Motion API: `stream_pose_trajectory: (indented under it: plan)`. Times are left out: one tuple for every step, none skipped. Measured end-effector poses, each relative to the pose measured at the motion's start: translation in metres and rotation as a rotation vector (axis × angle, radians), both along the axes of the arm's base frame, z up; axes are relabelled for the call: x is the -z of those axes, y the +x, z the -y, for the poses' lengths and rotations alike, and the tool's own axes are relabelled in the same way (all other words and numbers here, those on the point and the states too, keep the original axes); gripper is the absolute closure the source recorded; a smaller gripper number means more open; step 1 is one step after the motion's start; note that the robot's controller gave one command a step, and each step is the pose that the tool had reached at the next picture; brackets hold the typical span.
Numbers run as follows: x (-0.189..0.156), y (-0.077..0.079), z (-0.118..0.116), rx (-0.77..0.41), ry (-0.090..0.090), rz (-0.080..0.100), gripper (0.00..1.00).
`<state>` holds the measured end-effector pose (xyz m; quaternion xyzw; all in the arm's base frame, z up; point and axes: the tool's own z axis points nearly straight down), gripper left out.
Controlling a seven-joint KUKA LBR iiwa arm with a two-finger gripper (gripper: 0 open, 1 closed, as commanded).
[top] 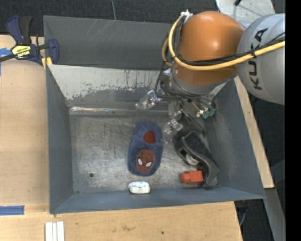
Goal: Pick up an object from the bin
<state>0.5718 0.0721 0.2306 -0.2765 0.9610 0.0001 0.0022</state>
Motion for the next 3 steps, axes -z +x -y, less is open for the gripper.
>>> stream_pose_trajectory:
  plan:
    - [0.132, -0.048, 0.010, -0.046, 0.000, -0.007, 0.00]
    - [0.127, -0.045, 0.011, -0.045, -0.001, 0.003, 1.00]
    - [-0.010, -0.061, 0.008, -0.018, 0.000, 0.008, 1.00]
